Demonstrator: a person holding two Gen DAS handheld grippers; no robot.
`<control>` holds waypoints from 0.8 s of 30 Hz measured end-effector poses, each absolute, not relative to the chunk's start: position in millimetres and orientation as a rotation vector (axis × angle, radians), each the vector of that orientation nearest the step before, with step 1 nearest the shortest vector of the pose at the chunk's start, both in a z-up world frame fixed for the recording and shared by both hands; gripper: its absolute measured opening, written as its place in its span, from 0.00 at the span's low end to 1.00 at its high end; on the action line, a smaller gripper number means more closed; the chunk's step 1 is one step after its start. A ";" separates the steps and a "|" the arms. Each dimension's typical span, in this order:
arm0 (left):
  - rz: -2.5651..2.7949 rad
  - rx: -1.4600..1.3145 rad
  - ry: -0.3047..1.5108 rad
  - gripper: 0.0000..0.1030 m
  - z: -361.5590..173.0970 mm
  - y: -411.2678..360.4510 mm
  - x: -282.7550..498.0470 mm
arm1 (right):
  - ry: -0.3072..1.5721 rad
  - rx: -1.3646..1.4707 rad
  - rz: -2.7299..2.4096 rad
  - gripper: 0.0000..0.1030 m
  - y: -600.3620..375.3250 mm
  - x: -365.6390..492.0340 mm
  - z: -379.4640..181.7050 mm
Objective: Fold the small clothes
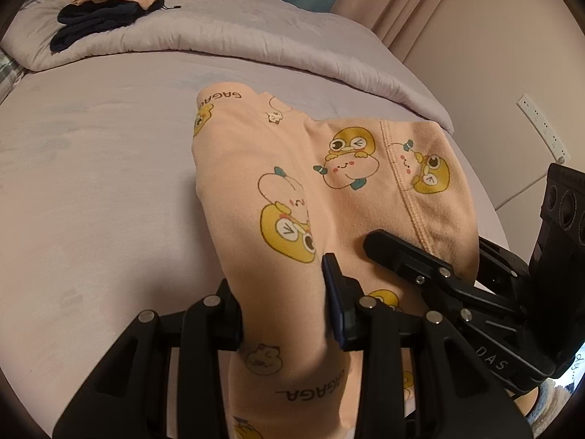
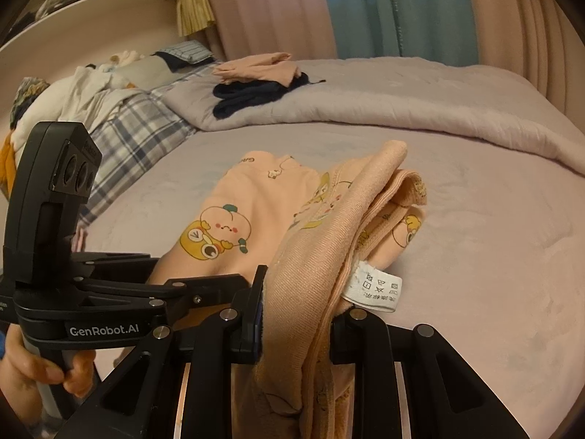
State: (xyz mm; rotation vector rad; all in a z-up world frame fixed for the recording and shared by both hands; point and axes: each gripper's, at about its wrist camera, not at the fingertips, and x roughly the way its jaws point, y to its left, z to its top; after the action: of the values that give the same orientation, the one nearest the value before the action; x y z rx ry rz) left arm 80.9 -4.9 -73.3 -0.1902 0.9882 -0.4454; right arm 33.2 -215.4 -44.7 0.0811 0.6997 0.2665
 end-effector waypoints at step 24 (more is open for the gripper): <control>-0.376 -0.222 0.915 0.33 -55.7 61.8 52.3 | 0.670 -0.012 0.354 0.26 -170.7 46.0 -31.4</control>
State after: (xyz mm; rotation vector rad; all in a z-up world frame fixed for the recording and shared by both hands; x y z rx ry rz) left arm 52.3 61.8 -55.7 -0.2221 0.9152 -0.3759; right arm 46.0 -170.7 -31.4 -0.0121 0.6699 0.3540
